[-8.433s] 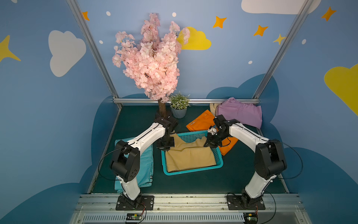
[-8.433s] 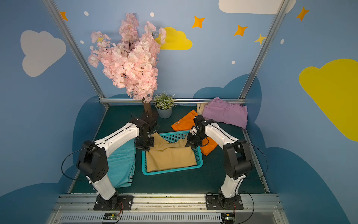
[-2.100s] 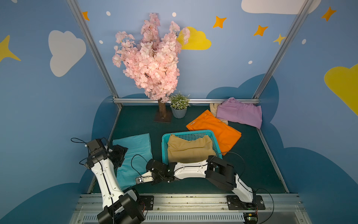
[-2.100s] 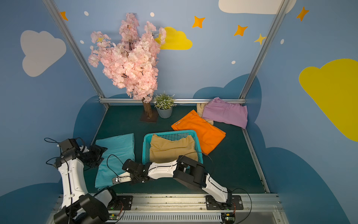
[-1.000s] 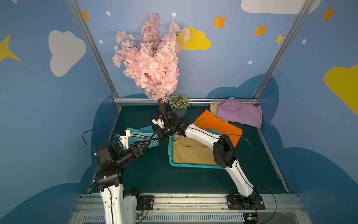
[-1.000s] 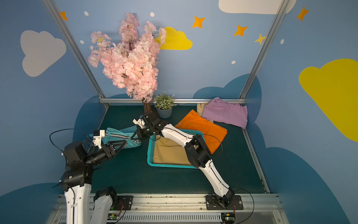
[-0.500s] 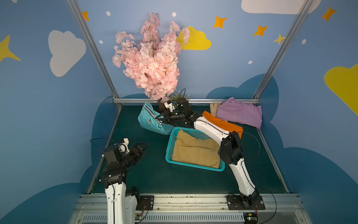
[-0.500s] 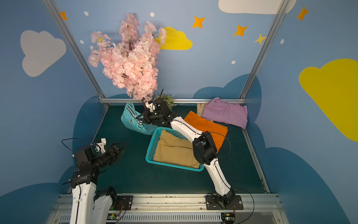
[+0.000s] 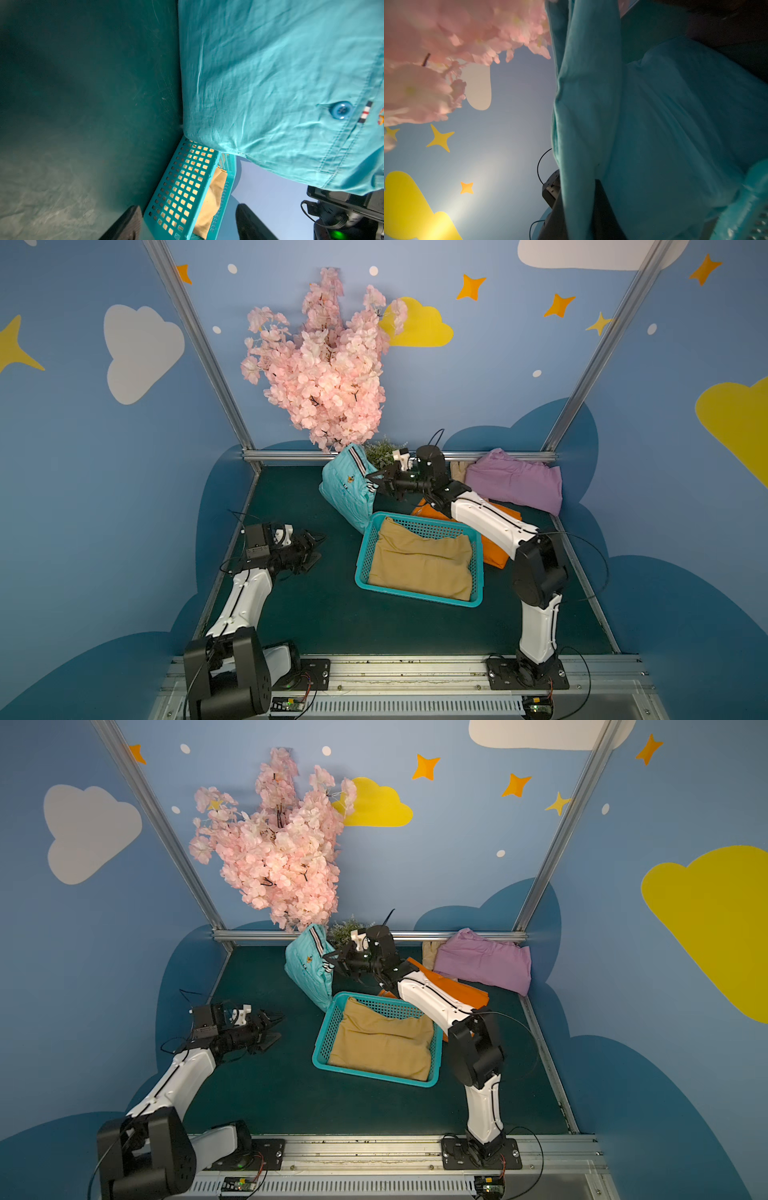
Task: Put the folded long pants in the basket
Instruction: Pick up the long pant at the center of the board.
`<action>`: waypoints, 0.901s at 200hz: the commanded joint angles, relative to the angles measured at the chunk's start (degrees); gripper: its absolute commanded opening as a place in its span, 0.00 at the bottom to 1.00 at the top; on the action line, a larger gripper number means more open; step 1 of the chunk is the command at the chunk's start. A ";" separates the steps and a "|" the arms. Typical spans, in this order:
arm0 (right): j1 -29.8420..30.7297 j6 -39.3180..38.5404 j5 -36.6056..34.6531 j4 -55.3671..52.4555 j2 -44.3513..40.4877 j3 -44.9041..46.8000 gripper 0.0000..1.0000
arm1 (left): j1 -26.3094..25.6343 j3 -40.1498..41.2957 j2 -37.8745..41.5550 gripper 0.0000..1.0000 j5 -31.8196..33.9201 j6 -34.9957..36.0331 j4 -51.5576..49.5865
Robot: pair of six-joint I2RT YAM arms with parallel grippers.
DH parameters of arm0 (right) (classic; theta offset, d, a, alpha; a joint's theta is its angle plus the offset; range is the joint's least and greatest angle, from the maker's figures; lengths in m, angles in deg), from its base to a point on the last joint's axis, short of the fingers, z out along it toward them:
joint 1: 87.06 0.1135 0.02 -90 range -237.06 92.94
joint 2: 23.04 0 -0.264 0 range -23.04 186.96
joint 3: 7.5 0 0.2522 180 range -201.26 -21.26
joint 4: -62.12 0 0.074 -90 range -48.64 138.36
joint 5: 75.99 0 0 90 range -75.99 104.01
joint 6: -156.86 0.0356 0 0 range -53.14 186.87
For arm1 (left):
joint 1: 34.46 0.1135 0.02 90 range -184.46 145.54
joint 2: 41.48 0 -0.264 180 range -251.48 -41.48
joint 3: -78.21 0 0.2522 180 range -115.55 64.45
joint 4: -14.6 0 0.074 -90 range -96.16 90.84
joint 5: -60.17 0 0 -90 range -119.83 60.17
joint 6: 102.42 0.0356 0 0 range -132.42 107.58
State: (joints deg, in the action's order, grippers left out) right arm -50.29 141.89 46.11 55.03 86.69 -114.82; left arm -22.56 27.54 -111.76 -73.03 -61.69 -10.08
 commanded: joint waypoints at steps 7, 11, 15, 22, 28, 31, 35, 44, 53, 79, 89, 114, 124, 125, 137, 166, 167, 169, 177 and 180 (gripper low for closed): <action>-2.51 -3.36 -10.90 4.97 -12.34 9.38 0.00 | -6.39 -2.86 -7.60 0.75 2.37 -0.67 10.99; -2.82 -3.78 -12.06 4.29 -13.56 10.57 0.00 | -7.28 -3.31 -9.00 0.75 2.49 -0.71 11.87; -3.23 -3.98 -13.48 3.80 -14.61 11.59 0.00 | -8.03 -3.59 -10.25 0.75 2.59 -0.69 12.58; -3.93 -3.58 -16.87 3.26 -16.56 13.90 0.00 | -9.09 -4.26 -12.54 0.75 2.68 -1.18 14.45; -4.59 -3.32 -20.01 4.13 -18.03 16.18 0.00 | -9.89 -4.62 -14.31 0.75 2.77 -1.62 16.02; -4.87 -3.64 -21.19 4.86 -18.64 17.33 0.00 | -10.22 -4.79 -15.14 0.75 2.67 -1.87 16.61; -5.41 -3.82 -22.70 5.60 -19.37 18.51 0.00 | -10.65 -5.06 -16.10 0.75 2.68 -2.03 17.73; -6.87 -2.90 -23.78 5.75 -20.51 20.60 0.00 | -11.40 -5.73 -18.34 0.75 2.38 -2.35 19.46; -8.85 -1.02 -23.35 3.45 -21.48 21.85 0.00 | -11.91 -6.84 -20.49 0.75 2.33 -2.62 20.01; -11.70 2.10 -21.60 -1.84 -24.91 26.14 0.00 | -13.45 -10.35 -26.03 0.75 1.35 -2.94 21.55; -11.85 1.87 -22.47 -2.84 -26.98 28.26 0.00 | -14.11 -11.68 -28.18 0.75 1.04 -2.37 21.55; -12.38 1.67 -26.37 -6.22 -32.40 33.07 0.00 | -15.13 -13.28 -33.63 0.75 -0.61 -3.49 25.58; -12.66 2.13 -27.40 -6.32 -33.63 34.67 0.00 | -15.22 -13.19 -35.97 0.75 -1.39 -4.91 28.92; -12.68 2.14 -27.42 -6.37 -33.76 34.76 0.00 | -15.23 -13.19 -36.20 0.75 -1.46 -4.98 29.33; -13.16 1.56 -26.91 -6.58 -34.12 35.20 0.00 | -15.28 -13.28 -38.94 0.75 -2.88 -6.94 33.53; -14.01 0.85 -24.78 -7.20 -33.80 35.30 0.00 | -15.77 -13.67 -44.65 0.75 -5.20 -14.14 45.09; -14.10 0.84 -24.75 -7.16 -33.75 35.29 0.00 | -15.81 -13.65 -44.75 0.75 -5.21 -14.42 45.54; -14.10 0.83 -24.68 -7.24 -33.74 35.29 0.00 | -15.85 -13.68 -45.01 0.75 -5.16 -14.90 46.14; -14.15 0.62 -24.62 -7.24 -33.71 35.33 0.00 | -16.14 -13.55 -45.84 0.75 -4.96 -16.75 49.50; -14.20 0.57 -24.58 -7.24 -33.70 35.30 0.00 | -16.20 -13.55 -46.09 0.75 -4.80 -17.39 50.43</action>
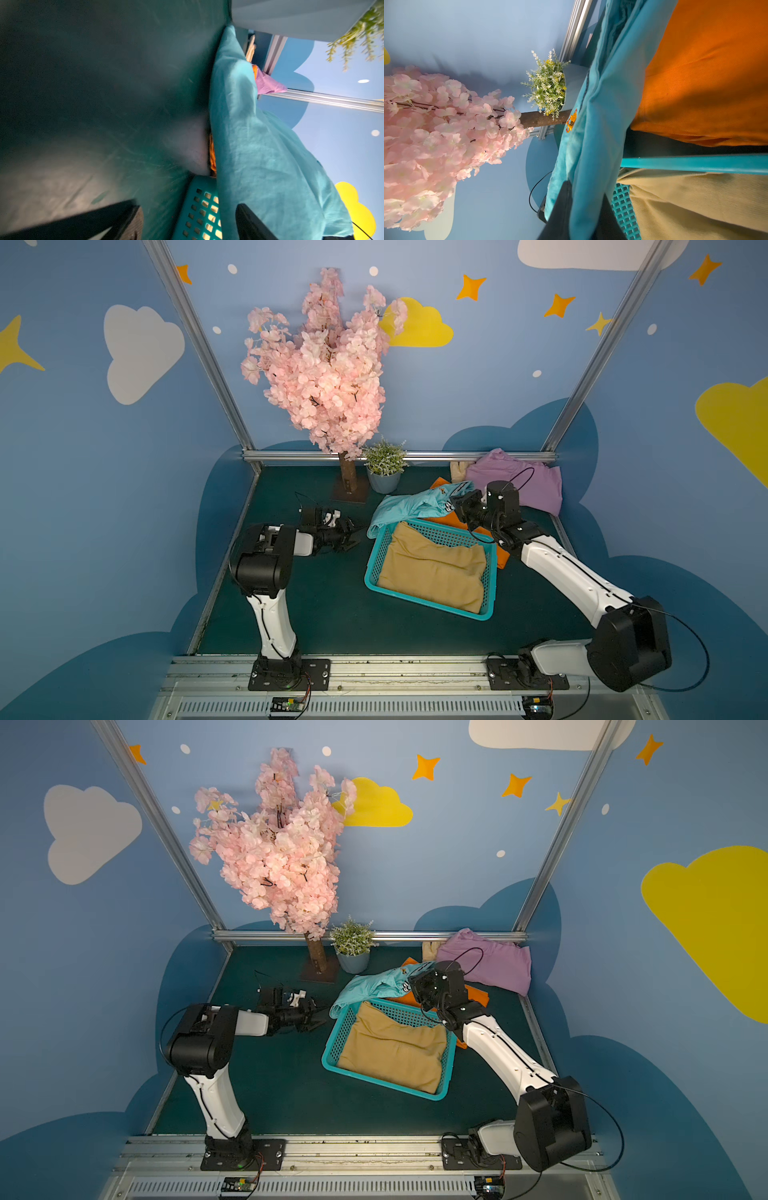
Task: Put the folded long pants in the basket
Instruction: Pick up the long pant at the center of the board, then place the long pant in the basket.
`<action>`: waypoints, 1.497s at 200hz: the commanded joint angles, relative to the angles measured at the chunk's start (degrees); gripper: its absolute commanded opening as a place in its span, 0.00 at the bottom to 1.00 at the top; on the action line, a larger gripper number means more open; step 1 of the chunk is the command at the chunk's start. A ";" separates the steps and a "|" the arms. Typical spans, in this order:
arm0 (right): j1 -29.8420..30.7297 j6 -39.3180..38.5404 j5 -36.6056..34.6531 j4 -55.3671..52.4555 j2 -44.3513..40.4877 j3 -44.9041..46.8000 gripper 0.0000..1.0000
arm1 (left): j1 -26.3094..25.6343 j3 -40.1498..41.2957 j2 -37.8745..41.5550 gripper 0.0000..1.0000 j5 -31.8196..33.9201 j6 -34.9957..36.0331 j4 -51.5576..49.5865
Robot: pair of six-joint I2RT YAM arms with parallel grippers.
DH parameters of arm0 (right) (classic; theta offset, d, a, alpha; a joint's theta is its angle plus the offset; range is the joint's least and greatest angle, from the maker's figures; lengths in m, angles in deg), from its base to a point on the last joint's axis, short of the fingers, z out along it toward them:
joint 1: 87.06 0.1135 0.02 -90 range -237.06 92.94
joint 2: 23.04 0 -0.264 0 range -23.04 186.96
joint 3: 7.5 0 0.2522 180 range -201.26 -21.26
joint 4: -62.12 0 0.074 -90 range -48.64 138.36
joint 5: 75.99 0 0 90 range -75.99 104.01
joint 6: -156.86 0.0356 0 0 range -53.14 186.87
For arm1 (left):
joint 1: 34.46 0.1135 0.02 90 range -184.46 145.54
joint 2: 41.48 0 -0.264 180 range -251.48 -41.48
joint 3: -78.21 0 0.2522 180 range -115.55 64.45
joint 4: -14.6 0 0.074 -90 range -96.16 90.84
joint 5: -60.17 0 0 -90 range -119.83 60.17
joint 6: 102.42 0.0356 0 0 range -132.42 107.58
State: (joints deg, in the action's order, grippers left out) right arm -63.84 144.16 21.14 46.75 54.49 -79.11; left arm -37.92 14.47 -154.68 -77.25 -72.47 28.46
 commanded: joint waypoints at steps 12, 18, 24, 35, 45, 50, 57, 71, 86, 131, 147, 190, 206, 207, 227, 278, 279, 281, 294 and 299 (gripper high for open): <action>-0.65 -1.96 0.77 0.99 -1.18 -0.37 0.00 | -1.47 -0.57 -4.57 0.76 0.17 -9.58 15.24; -0.73 -1.97 1.07 1.00 -1.08 -0.41 0.00 | -1.84 -0.86 -5.49 0.77 0.30 -11.17 17.12; -0.75 -1.89 1.36 1.08 -0.86 -0.38 0.00 | -2.45 -1.38 -6.62 0.77 0.31 -13.06 18.67; -0.73 -1.84 1.78 1.48 -0.55 -0.39 0.00 | -3.74 -3.38 -8.98 0.77 -0.17 -15.37 19.12; -0.66 -1.75 2.07 1.61 -0.37 -0.50 0.00 | -4.80 -4.40 -10.45 0.77 -0.56 -16.84 20.04; -0.73 -1.71 2.14 1.61 -0.27 -0.54 0.00 | -5.22 -4.34 -10.90 0.78 -0.31 -17.63 21.46; -0.65 -1.71 2.18 1.61 -0.27 -0.67 0.00 | -5.45 -4.25 -11.44 0.78 0.18 -18.73 22.86; -0.72 -2.14 2.27 1.07 -0.19 -0.93 0.00 | -6.01 -4.61 -13.19 0.77 0.45 -21.91 26.59; -0.72 -2.32 2.52 0.84 -0.15 -0.94 0.00 | -6.87 -6.26 -15.90 0.74 -0.18 -26.57 31.67; -0.81 -4.13 3.72 -0.28 0.18 -1.84 0.00 | -8.24 -7.79 -16.20 0.51 -1.89 -28.47 31.73; -0.90 -4.50 3.41 -0.60 -0.08 -2.00 0.00 | -7.38 -7.66 -14.77 0.32 -2.30 -27.47 29.51; -1.09 -5.64 4.45 -0.14 0.94 -4.04 0.00 | -4.27 -9.63 -8.77 0.05 -3.38 -22.66 18.09; -1.37 -7.00 5.49 -0.37 1.42 -5.85 0.00 | -2.99 -11.17 -4.35 0.03 -3.46 -17.30 7.66; -1.40 -7.17 5.55 -0.61 1.45 -6.13 0.00 | -2.84 -11.31 -4.06 0.03 -3.56 -16.90 6.81; -1.44 -11.77 6.76 -7.06 1.88 -11.89 0.00 | -0.87 -15.11 1.84 0.03 -4.63 -7.14 -11.93; -2.55 -12.63 10.69 -12.92 -1.80 -14.13 0.00 | 0.23 -24.56 13.10 0.02 -6.42 10.13 -45.74; -2.56 -12.66 10.79 -13.04 -1.96 -14.09 0.00 | 0.22 -24.60 13.32 0.03 -6.44 10.22 -45.86; -2.68 -12.80 10.97 -13.30 -2.35 -13.95 0.00 | 0.21 -24.63 13.81 0.03 -6.56 10.46 -46.55; -3.37 -14.65 12.19 -15.82 -5.50 -12.64 0.00 | 0.11 -24.53 17.12 0.03 -6.58 12.57 -50.45; -3.92 -15.43 12.61 -16.81 -7.12 -11.63 0.00 | -0.11 -24.01 18.53 0.03 -6.44 13.33 -51.34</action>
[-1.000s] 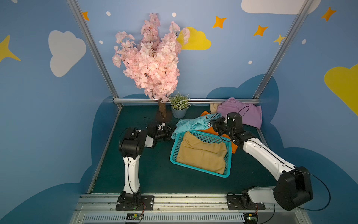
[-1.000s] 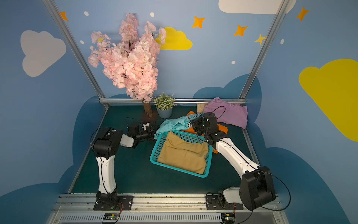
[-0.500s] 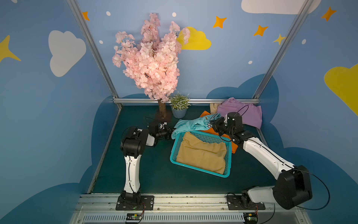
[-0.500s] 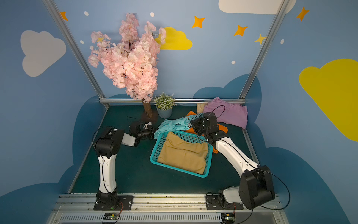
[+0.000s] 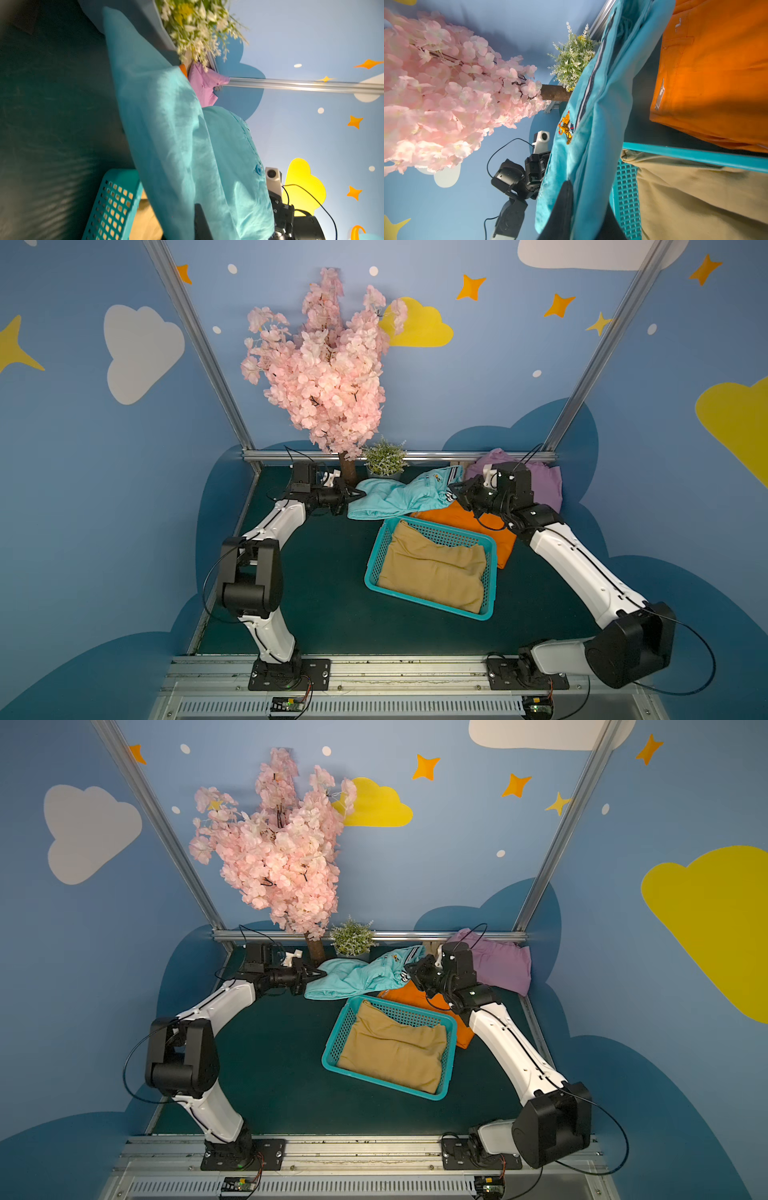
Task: Put the folded long pants in the basket
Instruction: Place the long pant in the basket.
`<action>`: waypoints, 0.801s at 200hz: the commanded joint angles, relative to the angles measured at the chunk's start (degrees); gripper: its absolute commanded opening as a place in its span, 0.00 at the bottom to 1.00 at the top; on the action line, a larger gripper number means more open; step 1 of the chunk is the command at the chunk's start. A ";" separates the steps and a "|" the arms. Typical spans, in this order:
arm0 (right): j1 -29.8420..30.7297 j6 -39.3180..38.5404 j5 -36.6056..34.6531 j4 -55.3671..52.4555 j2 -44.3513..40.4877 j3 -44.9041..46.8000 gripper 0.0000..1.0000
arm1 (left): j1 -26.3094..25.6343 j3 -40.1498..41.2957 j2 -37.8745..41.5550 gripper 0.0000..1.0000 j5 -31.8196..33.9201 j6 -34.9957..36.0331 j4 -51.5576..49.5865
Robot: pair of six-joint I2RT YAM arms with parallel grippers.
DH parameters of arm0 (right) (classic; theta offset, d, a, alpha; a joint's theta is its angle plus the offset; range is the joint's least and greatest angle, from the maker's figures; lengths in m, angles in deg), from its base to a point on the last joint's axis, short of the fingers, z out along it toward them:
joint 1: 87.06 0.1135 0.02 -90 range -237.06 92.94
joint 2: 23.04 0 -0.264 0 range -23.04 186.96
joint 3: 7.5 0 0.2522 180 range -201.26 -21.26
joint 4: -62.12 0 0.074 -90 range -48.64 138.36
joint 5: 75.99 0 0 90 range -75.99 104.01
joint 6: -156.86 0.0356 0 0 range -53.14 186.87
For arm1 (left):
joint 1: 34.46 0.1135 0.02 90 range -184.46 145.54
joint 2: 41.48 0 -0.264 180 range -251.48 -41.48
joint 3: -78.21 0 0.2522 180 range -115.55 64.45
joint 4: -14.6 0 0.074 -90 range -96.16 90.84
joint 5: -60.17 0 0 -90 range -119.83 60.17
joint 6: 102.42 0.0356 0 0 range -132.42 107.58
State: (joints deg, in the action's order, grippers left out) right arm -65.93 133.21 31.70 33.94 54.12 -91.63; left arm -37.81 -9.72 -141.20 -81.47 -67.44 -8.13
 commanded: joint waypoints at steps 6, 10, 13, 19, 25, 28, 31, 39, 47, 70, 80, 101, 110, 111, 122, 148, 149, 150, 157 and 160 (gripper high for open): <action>-2.32 -5.37 2.55 -4.99 -9.08 2.58 0.00 | -0.40 1.39 6.66 0.03 -2.07 9.03 -15.09; -2.65 -5.85 2.65 -5.39 -10.79 4.28 0.00 | -0.63 2.30 7.85 0.03 -1.94 9.51 -15.31; -2.93 -6.36 2.69 -5.60 -12.02 5.59 0.00 | -0.87 3.03 8.82 0.02 -1.90 9.94 -15.34; -3.31 -7.59 2.61 -5.92 -14.69 8.56 0.00 | -1.52 4.40 10.30 0.03 -1.44 10.97 -15.80; -3.86 -8.60 2.25 -6.10 -17.66 11.94 0.00 | -2.37 5.79 11.68 0.03 -0.92 12.07 -16.28; -4.06 -8.76 1.81 -6.06 -19.42 13.62 0.00 | -2.89 6.47 12.31 0.03 -0.61 12.65 -16.38; -4.20 -8.74 1.52 -5.87 -21.00 15.37 0.00 | -3.41 7.29 13.00 0.03 -0.13 13.28 -16.62; -4.57 -9.98 1.80 -3.87 -24.94 20.00 0.00 | -5.06 9.16 14.68 0.03 1.94 14.79 -17.36; -4.80 -11.39 2.25 -3.03 -28.59 23.63 0.00 | -7.04 11.41 16.30 0.03 4.58 15.33 -17.05; -5.00 -13.43 2.63 -6.59 -36.32 31.24 0.00 | -11.04 17.60 18.62 0.03 7.82 15.13 -13.05; -5.11 -12.73 2.64 -7.75 -38.58 34.65 0.00 | -11.64 19.85 19.16 0.03 8.11 14.78 -11.13; -5.18 -13.13 2.95 -7.75 -40.75 38.10 0.00 | -12.64 21.83 18.30 0.03 8.07 15.97 -9.61; -5.18 -14.39 2.79 -8.41 -40.87 38.27 0.00 | -13.34 21.35 17.19 0.03 8.60 16.98 -10.56; -5.20 -14.57 2.79 -8.38 -40.91 38.28 0.00 | -13.43 21.26 17.02 0.03 8.58 17.11 -10.64; -5.37 -16.23 2.69 -9.04 -40.70 38.22 0.00 | -14.06 20.46 15.69 0.03 8.76 17.92 -11.55; -5.44 -20.05 4.42 -9.00 -39.37 37.19 0.00 | -14.48 18.09 14.58 0.03 9.06 19.18 -13.47; -5.41 -20.22 4.44 -9.16 -39.33 37.12 0.00 | -14.44 17.96 14.57 0.03 9.08 19.26 -13.59; -5.45 -20.34 4.45 -9.33 -39.31 36.96 0.00 | -14.46 17.85 14.52 0.03 9.04 19.30 -13.69; -5.41 -21.20 4.54 -10.44 -38.79 36.33 0.00 | -14.48 17.30 14.39 0.03 9.19 19.79 -14.33; -5.46 -21.70 4.66 -10.92 -38.63 36.07 0.00 | -14.42 17.10 14.27 0.03 9.19 20.01 -14.63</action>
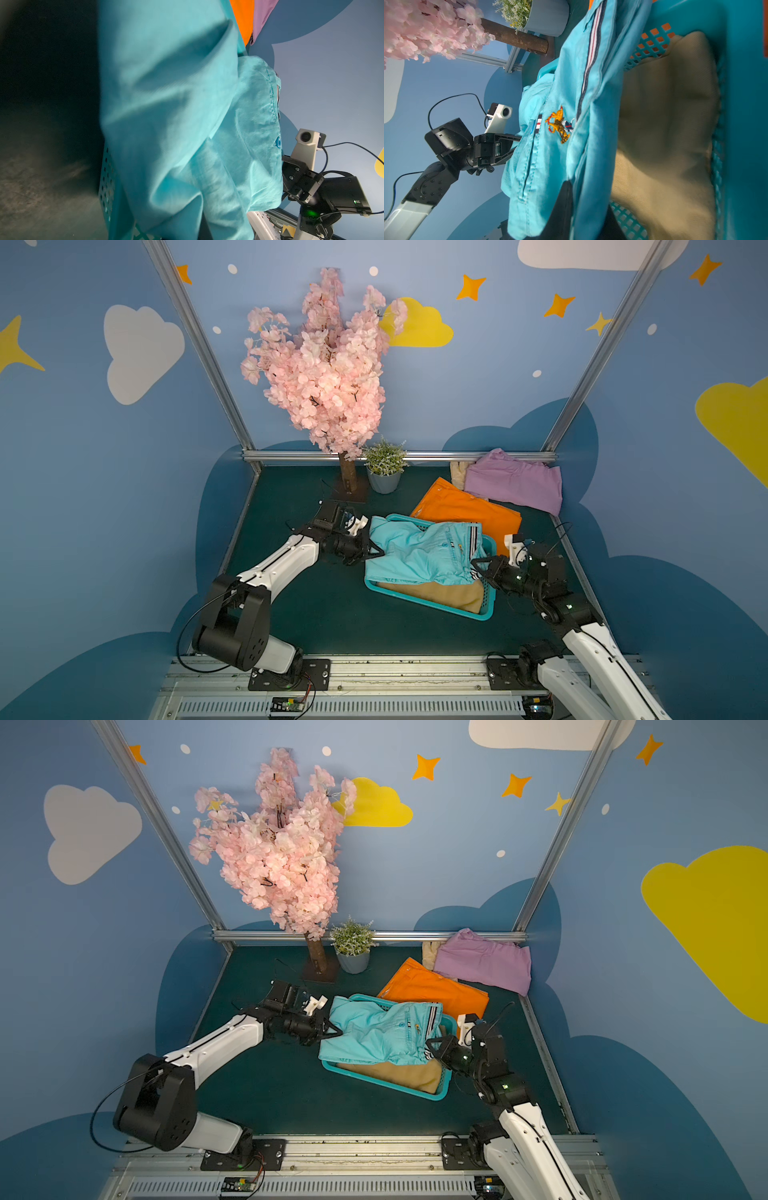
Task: Put the folded long pants in the basket
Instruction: Place the long pant in the basket.
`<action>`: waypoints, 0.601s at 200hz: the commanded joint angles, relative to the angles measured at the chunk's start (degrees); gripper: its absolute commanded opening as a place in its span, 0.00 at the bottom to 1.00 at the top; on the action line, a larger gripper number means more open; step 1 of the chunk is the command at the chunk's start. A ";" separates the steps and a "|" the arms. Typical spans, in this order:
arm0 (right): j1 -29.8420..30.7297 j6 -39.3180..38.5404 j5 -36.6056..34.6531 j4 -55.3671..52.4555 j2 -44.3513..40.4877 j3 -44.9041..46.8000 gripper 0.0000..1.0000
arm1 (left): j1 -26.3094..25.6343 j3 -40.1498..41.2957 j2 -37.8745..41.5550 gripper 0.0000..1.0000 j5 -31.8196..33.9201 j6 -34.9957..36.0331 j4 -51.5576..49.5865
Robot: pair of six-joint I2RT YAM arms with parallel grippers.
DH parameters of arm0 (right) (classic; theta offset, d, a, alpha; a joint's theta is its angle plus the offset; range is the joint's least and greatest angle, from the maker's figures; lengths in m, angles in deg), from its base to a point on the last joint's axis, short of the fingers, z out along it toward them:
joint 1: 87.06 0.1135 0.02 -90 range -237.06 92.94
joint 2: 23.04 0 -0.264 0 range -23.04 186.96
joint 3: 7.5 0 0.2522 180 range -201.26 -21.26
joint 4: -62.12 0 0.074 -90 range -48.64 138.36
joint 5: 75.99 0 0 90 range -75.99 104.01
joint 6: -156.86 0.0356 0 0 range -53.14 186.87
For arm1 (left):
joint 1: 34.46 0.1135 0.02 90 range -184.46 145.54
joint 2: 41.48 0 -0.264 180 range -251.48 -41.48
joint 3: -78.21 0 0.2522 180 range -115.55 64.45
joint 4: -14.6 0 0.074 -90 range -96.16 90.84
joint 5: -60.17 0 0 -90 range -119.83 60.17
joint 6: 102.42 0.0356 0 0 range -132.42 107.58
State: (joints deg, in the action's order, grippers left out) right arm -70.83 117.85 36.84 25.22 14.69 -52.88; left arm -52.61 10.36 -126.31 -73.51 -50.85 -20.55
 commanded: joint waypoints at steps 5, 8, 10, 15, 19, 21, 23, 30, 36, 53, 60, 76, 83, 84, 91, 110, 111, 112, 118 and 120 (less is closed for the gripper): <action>-0.54 -6.85 -0.19 -2.88 1.06 -3.05 0.00 | 0.26 -3.32 -0.68 0.03 1.23 3.85 -2.57; -0.58 -7.05 -0.04 -3.34 1.19 -3.28 0.00 | 0.23 -3.50 -0.80 0.03 1.34 4.01 -2.78; -0.58 -7.10 0.23 -3.52 1.26 -3.37 0.00 | 0.22 -3.57 -0.82 0.03 1.28 4.16 -2.89; -0.58 -7.86 1.58 -3.69 1.37 -3.45 0.00 | 0.14 -3.78 -1.00 0.03 1.46 4.33 -3.14; -0.55 -8.90 3.13 -3.33 1.38 -3.45 0.00 | 0.09 -3.94 -1.16 0.03 1.66 4.52 -3.39; -0.55 -9.41 3.83 -3.10 1.38 -3.36 0.00 | 0.12 -4.04 -1.24 0.03 1.78 4.62 -3.46; -0.55 -9.87 4.58 -2.91 1.38 -3.32 0.00 | 0.07 -4.11 -1.35 0.03 1.96 4.72 -3.56; -0.50 -11.44 6.43 -2.62 1.22 -2.97 0.00 | -0.20 -4.50 -1.74 0.03 2.54 4.96 -3.94; -0.49 -12.76 6.90 -2.82 0.96 -2.66 0.00 | -0.53 -4.70 -1.79 0.03 3.37 5.07 -4.13; -0.45 -15.78 5.13 -5.29 -0.01 -2.05 0.00 | -1.57 -4.78 -2.25 0.03 4.67 5.58 -3.63; -0.58 -16.55 4.30 -6.40 -0.56 -1.85 0.00 | -1.87 -4.91 -2.70 0.03 4.62 5.67 -3.50; -0.58 -17.02 3.28 -7.71 -2.09 -0.77 0.00 | -2.34 -5.51 -4.15 0.03 4.89 5.58 -3.25; -0.52 -17.31 3.08 -7.93 -2.82 -0.26 0.00 | -2.61 -5.82 -4.84 0.03 5.24 5.59 -3.27; -0.51 -17.31 3.00 -8.04 -2.88 -0.19 0.00 | -2.69 -5.84 -4.91 0.03 5.25 5.57 -3.29; -0.51 -17.32 2.46 -8.92 -3.61 0.15 0.00 | -3.19 -6.24 -5.37 0.03 5.51 5.77 -3.29; -0.58 -17.11 3.25 -9.71 -5.48 1.06 0.00 | -4.28 -6.57 -6.09 0.03 6.94 6.02 -3.45; -0.58 -17.08 3.31 -9.72 -5.61 1.09 0.00 | -4.31 -6.61 -6.11 0.03 6.94 6.01 -3.42; -0.54 -17.07 3.38 -9.73 -5.68 1.15 0.00 | -4.33 -6.58 -6.12 0.03 6.99 6.10 -3.41; -0.50 -16.76 3.68 -9.74 -5.96 1.45 0.00 | -4.36 -6.53 -6.26 0.03 7.33 6.14 -3.45; -0.50 -16.67 3.77 -9.80 -5.99 1.60 0.00 | -4.33 -6.44 -6.36 0.03 7.33 6.10 -3.37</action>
State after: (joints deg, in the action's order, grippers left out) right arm -71.18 103.51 39.77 18.47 10.63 -52.42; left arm -56.87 5.18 -132.13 -69.21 -46.26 -23.80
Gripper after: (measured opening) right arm 0.147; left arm 0.095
